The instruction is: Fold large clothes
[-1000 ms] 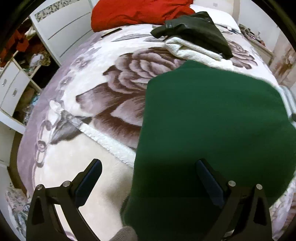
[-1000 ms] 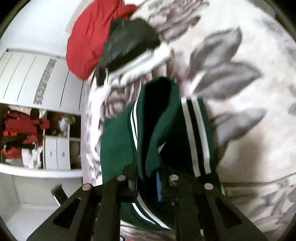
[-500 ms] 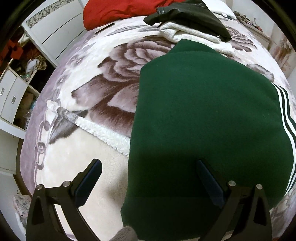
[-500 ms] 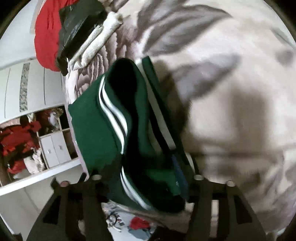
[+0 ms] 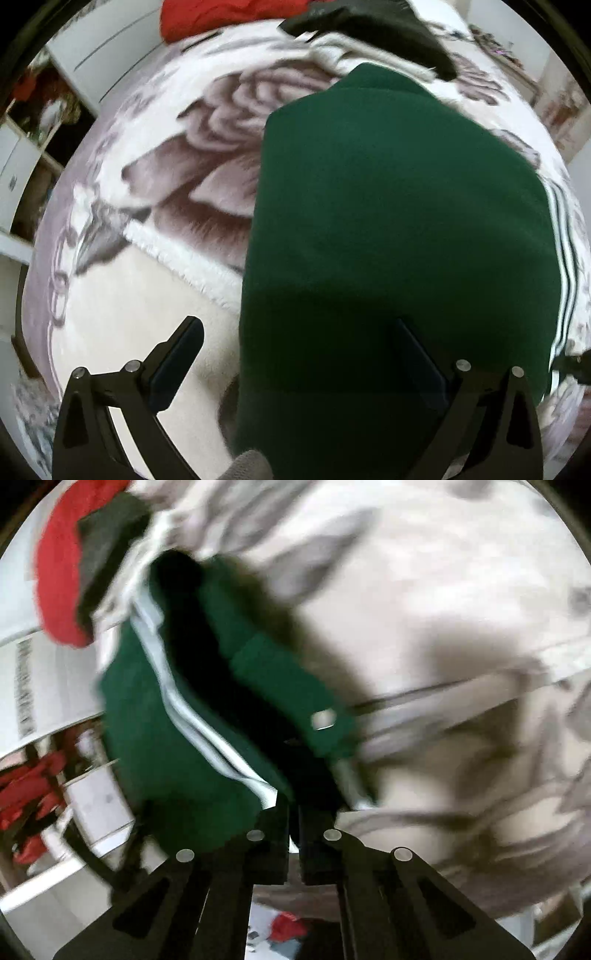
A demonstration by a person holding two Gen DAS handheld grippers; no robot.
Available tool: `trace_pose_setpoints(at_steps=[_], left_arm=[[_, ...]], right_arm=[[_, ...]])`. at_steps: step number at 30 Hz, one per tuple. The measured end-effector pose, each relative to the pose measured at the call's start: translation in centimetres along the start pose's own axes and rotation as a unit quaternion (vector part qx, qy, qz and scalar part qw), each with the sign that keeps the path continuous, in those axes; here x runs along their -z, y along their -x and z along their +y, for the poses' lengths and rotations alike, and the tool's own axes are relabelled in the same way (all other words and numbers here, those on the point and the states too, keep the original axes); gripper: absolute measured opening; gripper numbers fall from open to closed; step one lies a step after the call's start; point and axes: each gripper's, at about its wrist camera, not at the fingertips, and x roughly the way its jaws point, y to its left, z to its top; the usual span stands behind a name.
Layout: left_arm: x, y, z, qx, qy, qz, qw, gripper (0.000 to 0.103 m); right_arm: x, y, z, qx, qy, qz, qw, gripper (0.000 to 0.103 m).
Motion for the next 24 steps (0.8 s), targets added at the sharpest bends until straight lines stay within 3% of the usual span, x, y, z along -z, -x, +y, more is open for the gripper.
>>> trace_pose_setpoints(at_steps=[1,4,7,8,11,15,18,22,23,24], left_arm=[[-0.3,0.1,0.3,0.001,0.005,0.0,1.0,0.103],[-1.3,1.2,1.8,0.001,0.03,0.0,0.9996,0.103],[-4.0,1.6,3.9,0.013,0.064,0.005,0.9978,0.103],[-5.3,1.3,4.8,0.021,0.076,0.001,0.9969,0.103],[-8.9,-0.2,6.1,0.029,0.072,-0.006,0.997,0.103],[-11.6,-1.1,6.9,0.01,0.047,-0.02,0.9986,0.103],[-11.7,-1.6,8.1,0.001,0.046,-0.018,0.9988,0.103],[-10.4,-3.3,9.8,-0.007,0.063,0.005,0.998,0.103],[-10.0,-3.8,10.2,-0.007,0.069,0.012,0.9975,0.103],[-9.7,-4.1,10.4,-0.007,0.074,0.018,0.9971,0.103]], right_arm=[[-0.2,-0.5,0.3,0.0,0.006,0.029,1.0,0.003],[-1.0,1.0,4.6,0.053,0.086,0.088,0.991,0.006],[-1.9,4.8,10.8,0.15,0.195,0.056,0.968,0.009],[-2.4,6.1,14.0,0.179,0.244,0.04,0.952,0.017],[-3.9,6.7,21.3,0.198,0.324,0.013,0.925,0.066],[-6.5,1.2,33.6,0.192,0.422,0.018,0.886,0.068],[-6.6,-5.2,40.9,0.17,0.462,0.037,0.87,0.068],[-5.9,-14.7,46.1,0.159,0.517,0.103,0.835,0.068],[-5.3,-16.7,46.3,0.172,0.532,0.125,0.82,0.068],[-4.6,-18.8,46.0,0.206,0.557,0.138,0.793,0.068]])
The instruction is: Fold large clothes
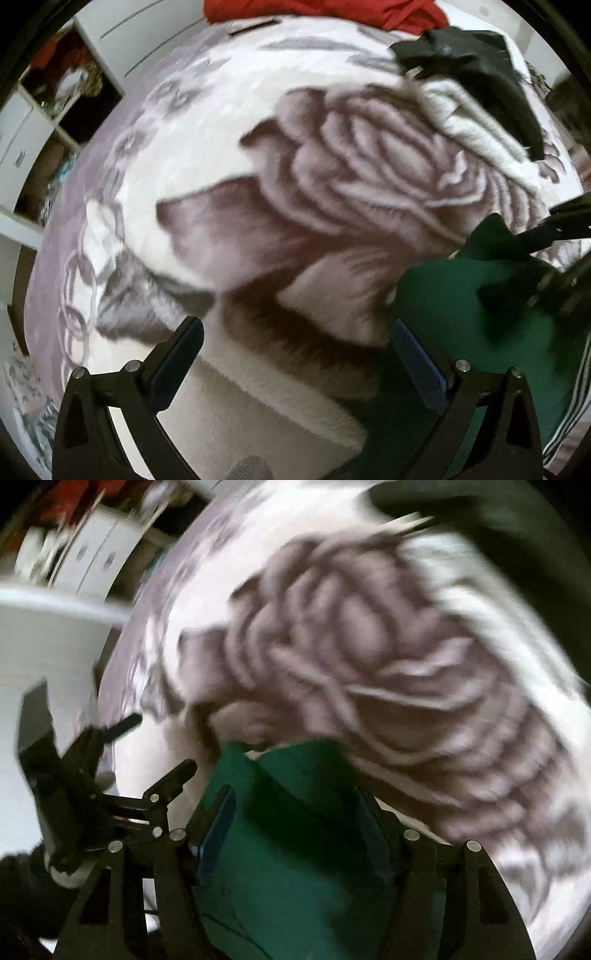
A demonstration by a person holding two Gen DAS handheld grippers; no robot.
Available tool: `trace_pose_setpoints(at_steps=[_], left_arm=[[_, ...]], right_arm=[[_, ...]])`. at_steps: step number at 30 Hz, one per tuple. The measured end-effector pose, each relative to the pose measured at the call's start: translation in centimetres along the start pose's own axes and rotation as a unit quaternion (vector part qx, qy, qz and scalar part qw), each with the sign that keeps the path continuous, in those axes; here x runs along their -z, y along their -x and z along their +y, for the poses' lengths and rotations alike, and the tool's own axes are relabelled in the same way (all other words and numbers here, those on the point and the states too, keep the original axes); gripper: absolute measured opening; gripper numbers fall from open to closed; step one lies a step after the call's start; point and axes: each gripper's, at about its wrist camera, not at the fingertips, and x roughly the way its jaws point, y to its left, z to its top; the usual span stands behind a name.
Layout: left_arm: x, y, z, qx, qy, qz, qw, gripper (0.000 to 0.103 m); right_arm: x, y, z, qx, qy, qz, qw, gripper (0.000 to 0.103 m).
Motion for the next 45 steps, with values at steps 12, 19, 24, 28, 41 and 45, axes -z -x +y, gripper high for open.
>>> trace_pose_setpoints(at_steps=[12,19,24,28,41,45], left_arm=[[0.8,-0.3,2.0,0.01,0.027,-0.009,0.9996,0.103],[-0.2,-2.4,1.3,0.057,0.016,0.038,0.9976,0.103],[0.2,-4.4,1.0,0.093,0.026,0.08,0.9922,0.103],[0.4,-5.0,1.2,0.092,0.034,0.086,0.9915,0.103],[1.3,-5.0,1.6,0.109,0.043,0.085,0.9895,0.103],[1.4,-4.6,1.5,0.1,0.032,0.083,0.991,0.103]], right_arm=[[2.3,-4.9,-8.0,-0.253,-0.292,0.106,0.916,0.021],[-0.4,2.0,-1.9,-0.118,-0.058,0.034,0.991,0.048],[-2.5,0.5,0.6,-0.03,0.058,0.057,0.996,0.056],[-3.2,-3.7,1.5,0.017,0.115,0.111,0.987,0.056],[1.0,-6.5,-9.9,-0.302,-0.31,0.134,0.891,0.023],[1.0,-7.7,-10.6,-0.302,-0.3,0.142,0.894,0.024]])
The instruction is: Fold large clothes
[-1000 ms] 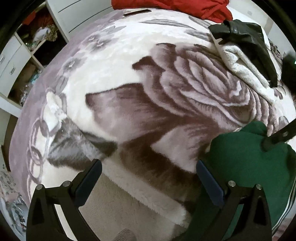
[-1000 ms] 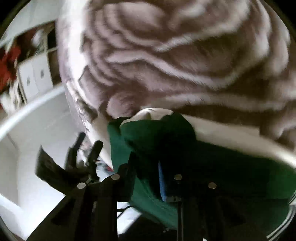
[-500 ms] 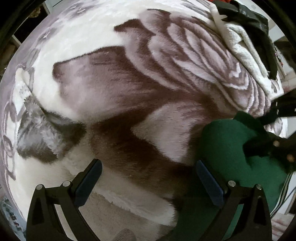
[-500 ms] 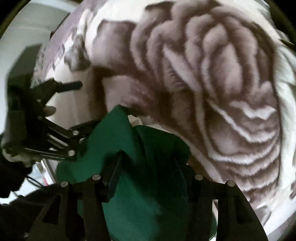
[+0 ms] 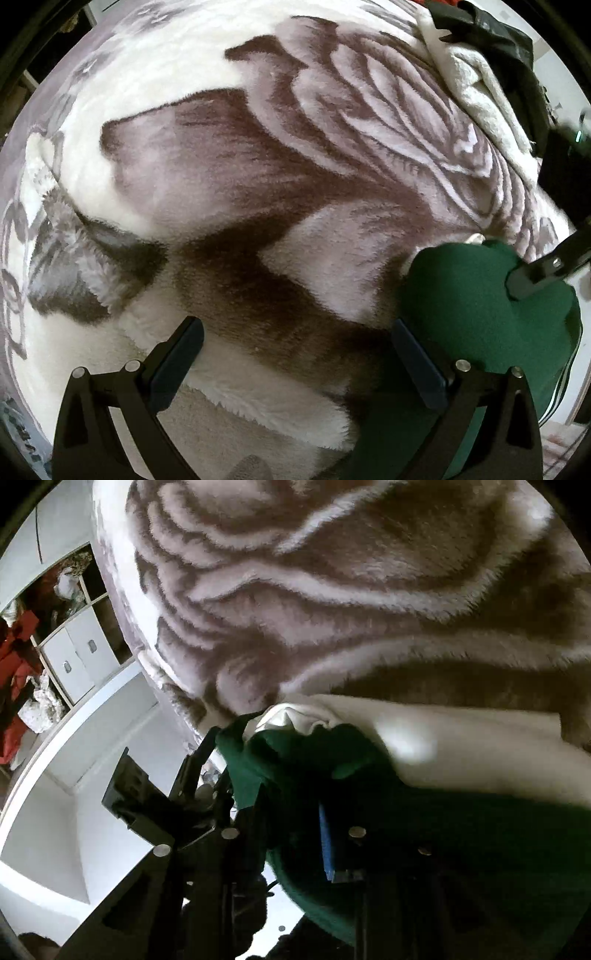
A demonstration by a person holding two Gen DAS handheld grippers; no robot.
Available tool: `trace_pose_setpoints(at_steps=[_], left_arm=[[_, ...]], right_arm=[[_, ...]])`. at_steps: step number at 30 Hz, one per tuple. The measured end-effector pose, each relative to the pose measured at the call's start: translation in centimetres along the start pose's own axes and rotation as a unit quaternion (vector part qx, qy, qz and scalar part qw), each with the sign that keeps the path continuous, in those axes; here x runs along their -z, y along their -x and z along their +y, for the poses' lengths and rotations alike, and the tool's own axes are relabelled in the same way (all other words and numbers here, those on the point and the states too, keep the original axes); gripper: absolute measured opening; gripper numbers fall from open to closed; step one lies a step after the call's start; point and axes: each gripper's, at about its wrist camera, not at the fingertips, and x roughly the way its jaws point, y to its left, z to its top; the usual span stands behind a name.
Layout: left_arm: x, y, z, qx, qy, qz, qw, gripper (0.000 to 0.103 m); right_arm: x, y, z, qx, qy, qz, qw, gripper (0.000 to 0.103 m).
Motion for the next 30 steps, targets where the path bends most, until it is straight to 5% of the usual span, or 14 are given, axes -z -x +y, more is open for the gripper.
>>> trace_pose_setpoints(at_steps=[2,5,7,9,11,16,19,20,22,24,25,26,28,30], left_arm=[[0.0,0.0,-0.1,-0.002,-0.003,-0.002,1.0,0.103],[0.1,-0.1,0.0,-0.009,-0.002,-0.004,1.0,0.103],[0.1,-0.2,0.1,-0.011,0.0,-0.003,0.9999,0.103],[0.1,-0.2,0.3,-0.012,0.002,-0.004,0.9999,0.103],[0.0,-0.3,0.0,-0.017,-0.002,-0.008,0.9998,0.103],[1.0,0.0,0.5,-0.031,-0.011,-0.009,0.9994,0.103],[1.5,-0.1,0.9,-0.037,-0.012,-0.007,0.9992,0.103],[1.7,-0.1,1.1,-0.038,-0.012,-0.007,0.9992,0.103],[2.1,-0.1,1.3,-0.039,-0.013,-0.008,0.9991,0.103],[2.3,0.1,1.5,-0.037,-0.014,-0.01,0.9992,0.103],[2.6,0.2,1.7,-0.035,-0.013,-0.013,0.9992,0.103],[2.6,0.3,1.9,-0.03,-0.009,-0.015,0.9994,0.103],[2.6,0.4,2.3,-0.022,-0.005,-0.015,0.9996,0.103],[2.8,0.2,2.5,-0.023,-0.004,-0.014,0.9996,0.103]], right_arm=[[0.2,0.5,2.5,0.053,0.065,-0.005,0.996,0.031],[1.8,1.7,6.4,0.155,0.17,-0.05,0.972,0.049],[2.9,2.4,8.5,0.219,0.25,-0.094,0.939,0.049],[4.2,3.0,10.5,0.285,0.337,-0.141,0.886,0.049],[4.9,2.7,11.8,0.317,0.391,-0.147,0.851,0.049],[4.0,-1.6,12.9,0.327,0.412,-0.066,0.848,0.049],[2.8,-5.9,12.4,0.358,0.418,-0.017,0.835,0.047],[2.6,-6.5,12.5,0.353,0.423,-0.013,0.834,0.028],[1.8,-7.4,12.4,0.345,0.401,-0.009,0.849,0.017],[-0.1,-6.0,11.0,0.281,0.285,-0.013,0.916,0.012],[-1.0,-4.7,9.7,0.215,0.212,-0.014,0.953,0.011],[-1.9,-2.7,7.2,0.092,0.113,-0.015,0.989,0.01],[-2.3,-1.0,3.7,-0.029,0.019,-0.024,0.999,0.01],[-2.3,-1.0,0.5,-0.066,-0.015,-0.031,0.997,0.009]])
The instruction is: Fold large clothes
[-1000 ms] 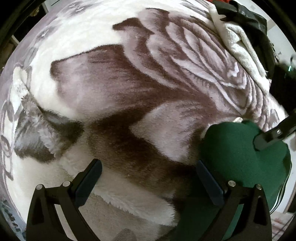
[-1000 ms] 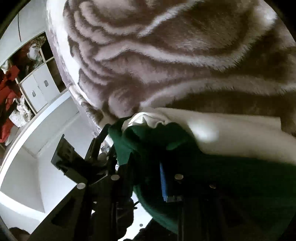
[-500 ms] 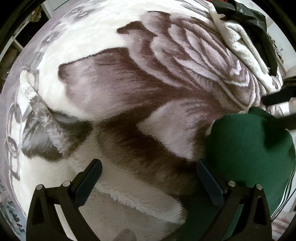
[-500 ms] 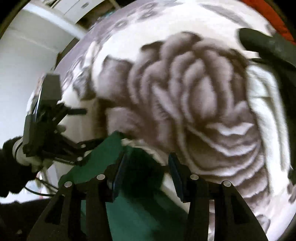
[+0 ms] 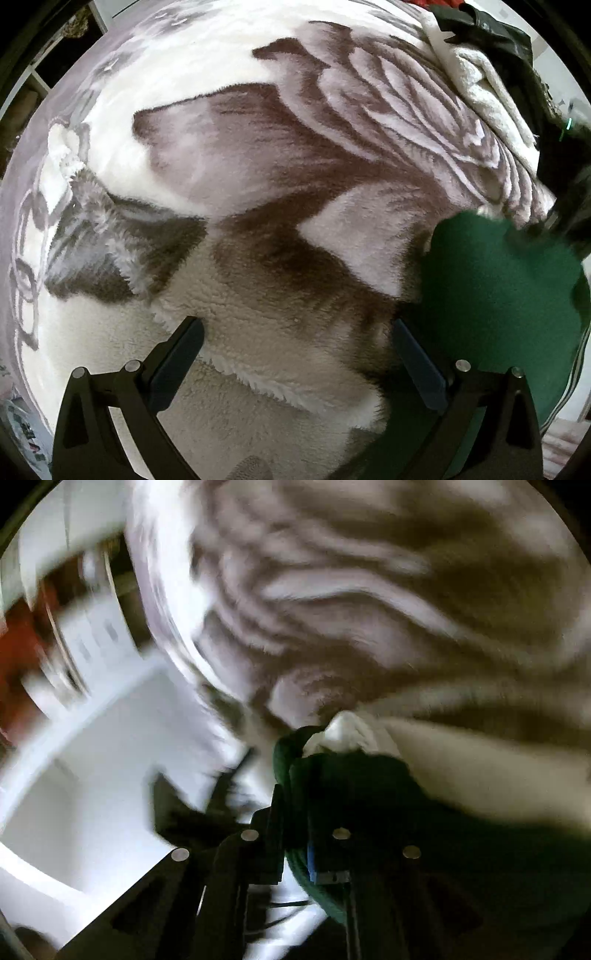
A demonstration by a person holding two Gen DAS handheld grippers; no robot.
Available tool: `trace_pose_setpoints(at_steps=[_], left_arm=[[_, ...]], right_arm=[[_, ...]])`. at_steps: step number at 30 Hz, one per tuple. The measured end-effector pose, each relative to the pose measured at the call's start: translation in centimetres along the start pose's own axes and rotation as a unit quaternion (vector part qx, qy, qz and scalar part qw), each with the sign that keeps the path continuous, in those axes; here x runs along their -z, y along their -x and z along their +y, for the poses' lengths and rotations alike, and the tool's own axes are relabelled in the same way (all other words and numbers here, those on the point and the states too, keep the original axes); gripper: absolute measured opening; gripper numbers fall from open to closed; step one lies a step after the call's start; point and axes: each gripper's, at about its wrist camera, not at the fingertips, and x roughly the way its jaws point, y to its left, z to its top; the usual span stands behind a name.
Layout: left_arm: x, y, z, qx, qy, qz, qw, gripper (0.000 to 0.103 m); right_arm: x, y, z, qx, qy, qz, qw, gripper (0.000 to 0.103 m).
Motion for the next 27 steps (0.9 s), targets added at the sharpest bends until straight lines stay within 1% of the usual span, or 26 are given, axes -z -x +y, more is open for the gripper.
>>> trace_pose_setpoints(at_steps=[2,3,4,5,6,7,8,9,10,11,12,13,14,15,16,17,18,19,20,21,22,23,24,25,26,27], left_arm=[[0.1,0.0,0.0,-0.005,-0.006,0.0,1.0,0.103],[0.0,0.1,0.0,-0.006,-0.008,-0.001,0.9999,0.103],[-0.1,0.2,0.1,-0.007,-0.011,-0.003,0.9999,0.103],[-0.3,0.3,0.0,-0.008,-0.013,-0.003,0.9999,0.103],[-0.4,0.3,0.0,-0.012,-0.016,-0.004,0.9998,0.103],[-0.4,0.2,0.0,-0.015,-0.017,-0.005,0.9997,0.103],[-0.4,0.1,0.0,-0.016,-0.016,-0.004,0.9997,0.103],[-0.6,0.1,-0.2,-0.016,-0.015,-0.002,0.9997,0.103],[-0.7,0.0,-0.1,-0.018,-0.013,0.0,0.9998,0.103],[-0.8,0.1,0.0,-0.02,-0.011,0.001,0.9997,0.103],[-0.7,0.1,-0.1,-0.02,-0.01,0.001,0.9997,0.103],[-0.7,0.1,0.0,-0.02,-0.009,0.0,0.9998,0.103],[-0.6,0.1,0.0,-0.021,-0.008,-0.003,0.9998,0.103],[-0.5,0.0,-0.3,-0.021,-0.008,-0.004,0.9997,0.103],[-0.4,0.0,-0.5,-0.021,-0.009,-0.006,0.9997,0.103],[-0.5,0.0,-0.7,-0.024,-0.01,-0.008,0.9996,0.103],[-0.7,-0.2,-1.0,-0.023,-0.008,-0.01,0.9997,0.103],[-0.8,0.0,-1.1,-0.022,-0.008,-0.013,0.9997,0.103],[-0.9,0.1,-1.2,-0.02,-0.006,-0.015,0.9997,0.103],[-1.0,0.3,-1.5,-0.02,-0.006,-0.017,0.9996,0.103],[-1.1,0.6,-1.7,-0.019,-0.007,-0.02,0.9996,0.103],[-1.3,0.9,-2.0,-0.02,-0.008,-0.025,0.9995,0.103],[-1.4,1.3,-2.3,-0.02,-0.01,-0.029,0.9993,0.103],[-1.7,1.8,-2.7,-0.022,-0.013,-0.034,0.9991,0.103],[-2.1,2.0,-3.2,-0.024,-0.016,-0.039,0.9988,0.103],[-2.5,2.3,-3.7,-0.028,-0.019,-0.042,0.9985,0.103]], right_arm=[[-0.6,-0.7,-2.5,0.022,-0.026,-0.003,0.999,0.007],[-1.0,-0.7,-2.7,0.014,-0.036,0.002,0.999,0.008],[-1.3,-0.6,-2.4,0.016,-0.035,0.011,0.999,0.008],[-1.7,-0.4,-0.7,0.036,-0.006,0.023,0.999,0.013],[-1.8,0.1,0.8,0.051,0.023,0.024,0.998,0.018],[-1.7,0.7,2.0,0.06,0.046,0.019,0.997,0.026],[-1.6,1.6,3.4,0.071,0.075,0.004,0.995,0.042],[-1.3,2.4,4.9,0.094,0.11,-0.014,0.989,0.054],[-1.0,2.9,6.0,0.121,0.14,-0.022,0.982,0.055],[-0.6,2.5,7.2,0.171,0.184,-0.019,0.968,0.055],[-0.4,1.8,7.9,0.199,0.205,-0.007,0.958,0.055],[-0.3,1.0,7.6,0.223,0.221,0.013,0.949,0.055],[-0.1,-0.6,7.1,0.248,0.232,0.043,0.939,0.055],[0.0,-1.5,6.5,0.257,0.237,0.057,0.935,0.048],[0.1,-1.5,5.9,0.256,0.233,0.054,0.937,0.033],[-0.5,-1.8,4.2,0.234,0.188,0.04,0.953,0.026],[-1.1,-1.6,2.8,0.202,0.146,0.032,0.968,0.022],[-1.4,-1.3,1.5,0.165,0.108,0.022,0.98,0.022],[-1.6,-0.8,0.0,0.124,0.065,0.014,0.99,0.021],[-1.5,-0.3,-1.5,0.08,0.028,0.007,0.996,0.021],[-1.2,0.4,-2.6,0.047,0.012,-0.003,0.999,0.022],[-0.6,0.8,-2.6,0.039,0.023,-0.009,0.999,0.022],[-0.1,1.5,-2.4,0.036,0.037,-0.014,0.999,0.026],[0.6,2.6,-2.0,0.03,0.05,-0.018,0.998,0.027],[2.1,4.5,-1.4,0.024,0.066,-0.036,0.997,0.032],[3.2,6.3,-1.1,0.024,0.078,-0.061,0.995,0.042]])
